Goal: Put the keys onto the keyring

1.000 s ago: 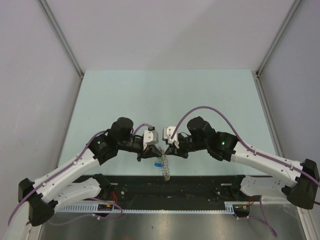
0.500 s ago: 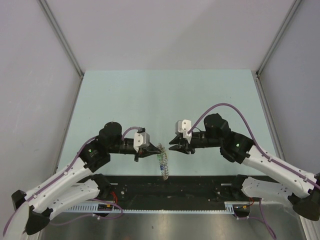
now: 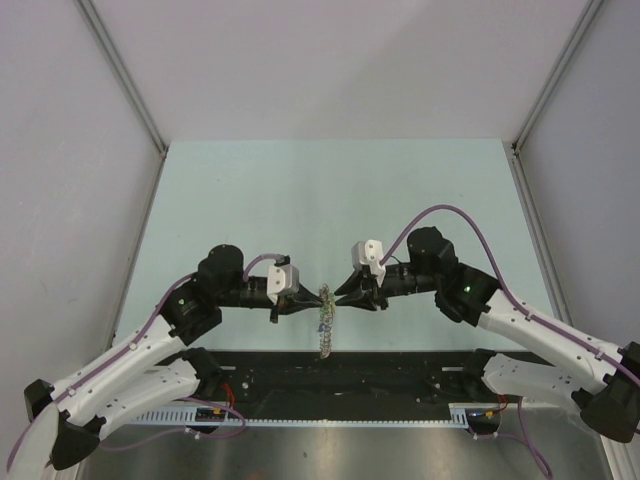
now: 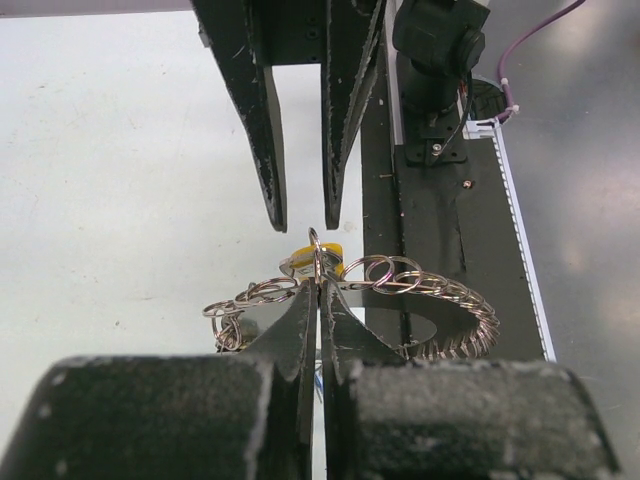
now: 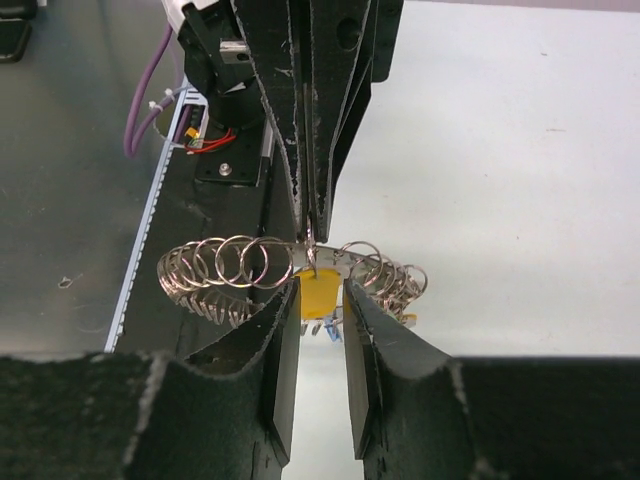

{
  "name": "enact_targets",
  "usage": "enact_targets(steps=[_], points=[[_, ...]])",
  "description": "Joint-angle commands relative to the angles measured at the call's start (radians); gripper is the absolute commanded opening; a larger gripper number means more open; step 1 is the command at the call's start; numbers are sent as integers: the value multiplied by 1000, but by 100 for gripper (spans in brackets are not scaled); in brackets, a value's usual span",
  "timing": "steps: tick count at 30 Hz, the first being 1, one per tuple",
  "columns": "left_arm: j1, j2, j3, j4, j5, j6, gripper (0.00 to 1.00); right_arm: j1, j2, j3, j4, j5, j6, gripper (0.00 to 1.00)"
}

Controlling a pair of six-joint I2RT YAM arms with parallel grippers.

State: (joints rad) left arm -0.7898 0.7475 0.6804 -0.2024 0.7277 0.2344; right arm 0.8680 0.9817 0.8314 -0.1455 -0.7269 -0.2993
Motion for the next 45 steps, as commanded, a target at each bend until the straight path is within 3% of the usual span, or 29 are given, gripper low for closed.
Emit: enact_targets(steps=[1, 10, 15, 29, 45], points=[[-6, -20, 2, 80, 32, -17, 0, -6, 14, 2, 81, -49, 23, 27], [-6, -16, 2, 83, 41, -18, 0, -6, 31, 2, 101, -72, 29, 15], [-6, -10, 4, 81, 44, -23, 0, -6, 32, 0, 104, -83, 29, 0], [-8, 61, 42, 6, 52, -17, 0, 35, 31, 25, 50, -2, -11, 0], [0, 3, 8, 115, 19, -113, 0, 40, 26, 28, -68, 37, -70, 0]])
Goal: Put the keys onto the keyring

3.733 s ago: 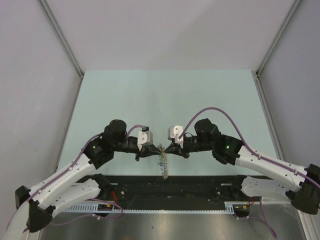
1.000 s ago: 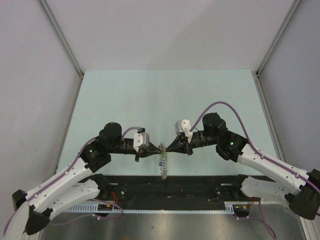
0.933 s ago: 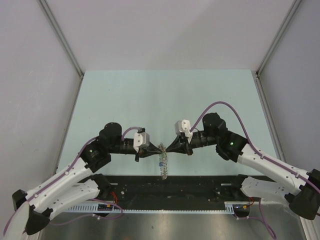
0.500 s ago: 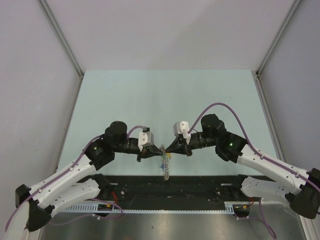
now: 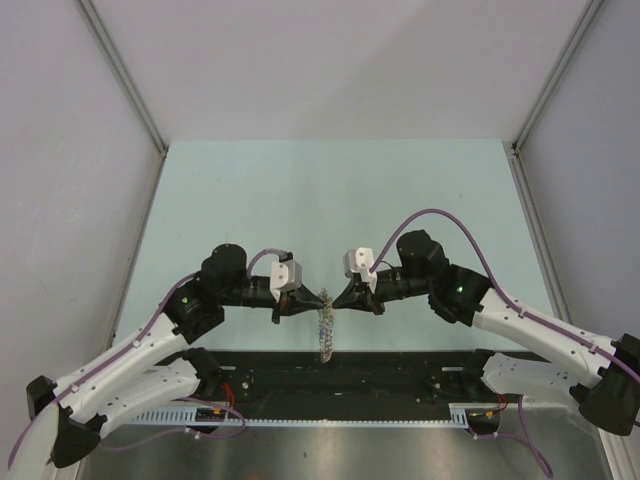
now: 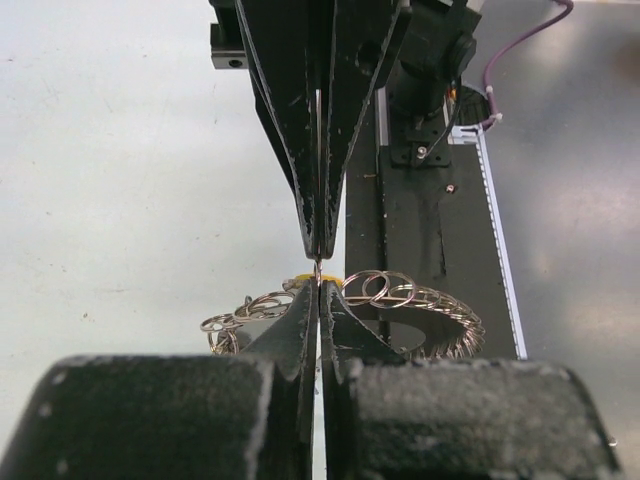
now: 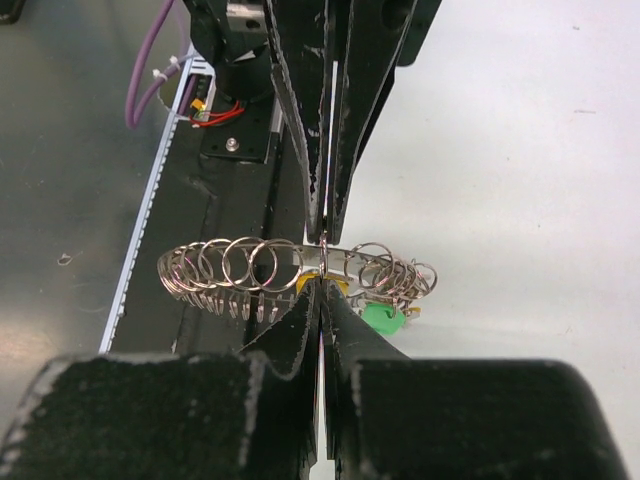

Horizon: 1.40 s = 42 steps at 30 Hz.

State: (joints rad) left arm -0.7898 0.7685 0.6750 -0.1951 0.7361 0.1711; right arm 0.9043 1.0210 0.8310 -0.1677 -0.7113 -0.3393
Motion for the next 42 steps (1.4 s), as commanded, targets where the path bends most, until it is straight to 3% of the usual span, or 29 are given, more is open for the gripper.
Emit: enact_targets(steps=[1, 15, 22, 27, 34, 41, 42], points=[[3, -18, 14, 109, 5, -59, 0, 4, -19, 26, -47, 24, -32, 0], [11, 29, 38, 62, -53, -64, 0, 15, -48, 28, -33, 65, -21, 0], [11, 11, 28, 85, -38, -59, 0, 7, -32, 10, -15, 110, -14, 27], [11, 9, 23, 95, -23, -62, 0, -13, -25, -18, 42, 75, 0, 32], [11, 6, 18, 108, -17, -67, 0, -18, 20, -18, 49, 38, 0, 31], [11, 2, 11, 125, -23, -77, 0, -19, 31, -18, 68, 19, 5, 19], [11, 0, 9, 129, -23, -79, 0, -19, 30, -20, 66, 18, 6, 13]])
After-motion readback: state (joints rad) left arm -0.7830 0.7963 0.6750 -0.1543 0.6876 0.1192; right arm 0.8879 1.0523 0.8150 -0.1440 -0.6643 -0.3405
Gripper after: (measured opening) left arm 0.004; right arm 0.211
